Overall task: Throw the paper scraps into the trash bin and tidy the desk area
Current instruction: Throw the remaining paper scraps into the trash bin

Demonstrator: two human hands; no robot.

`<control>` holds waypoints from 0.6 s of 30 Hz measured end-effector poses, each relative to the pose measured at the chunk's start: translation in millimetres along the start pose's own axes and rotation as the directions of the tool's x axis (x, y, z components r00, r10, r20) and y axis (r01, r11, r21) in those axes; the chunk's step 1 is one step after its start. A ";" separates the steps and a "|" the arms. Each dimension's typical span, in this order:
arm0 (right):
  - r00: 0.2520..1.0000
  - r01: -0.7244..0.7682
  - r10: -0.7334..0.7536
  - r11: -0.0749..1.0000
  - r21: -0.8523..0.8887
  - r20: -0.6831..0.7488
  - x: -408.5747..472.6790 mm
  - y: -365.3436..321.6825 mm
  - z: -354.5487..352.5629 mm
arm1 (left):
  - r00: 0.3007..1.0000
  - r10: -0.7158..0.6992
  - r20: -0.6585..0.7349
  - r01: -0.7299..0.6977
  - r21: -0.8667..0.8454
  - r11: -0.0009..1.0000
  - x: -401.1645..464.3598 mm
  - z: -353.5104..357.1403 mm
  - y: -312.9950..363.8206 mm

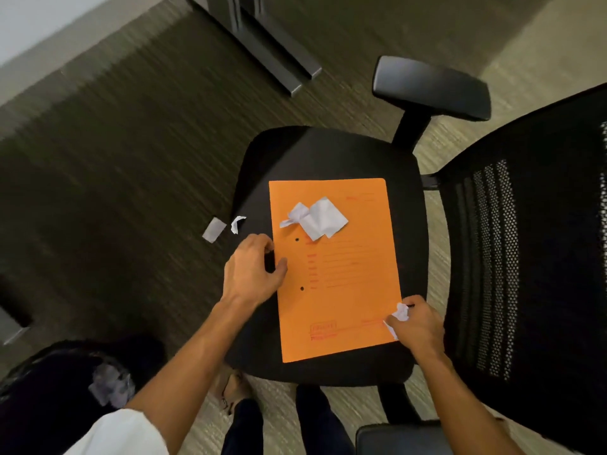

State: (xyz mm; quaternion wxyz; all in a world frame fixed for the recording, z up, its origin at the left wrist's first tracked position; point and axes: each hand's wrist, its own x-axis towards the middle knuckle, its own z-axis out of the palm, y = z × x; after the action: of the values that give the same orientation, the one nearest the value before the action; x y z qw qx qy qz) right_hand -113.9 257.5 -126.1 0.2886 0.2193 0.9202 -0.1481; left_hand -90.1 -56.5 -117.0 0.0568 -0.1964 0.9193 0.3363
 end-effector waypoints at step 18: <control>0.872 0.435 -0.489 0.767 0.472 -0.009 29.0 -170.1 -1.4 | 0.873 -0.487 -0.010 0.477 -0.194 0.858 62.7 -17.4 -37.6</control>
State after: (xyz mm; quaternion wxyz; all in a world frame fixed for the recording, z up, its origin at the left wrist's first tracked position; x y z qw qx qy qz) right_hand -219.1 121.1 -117.4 0.2353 0.0391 0.8657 -0.4400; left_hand -132.1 -114.1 -140.9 0.0937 -0.4343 0.8068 0.3895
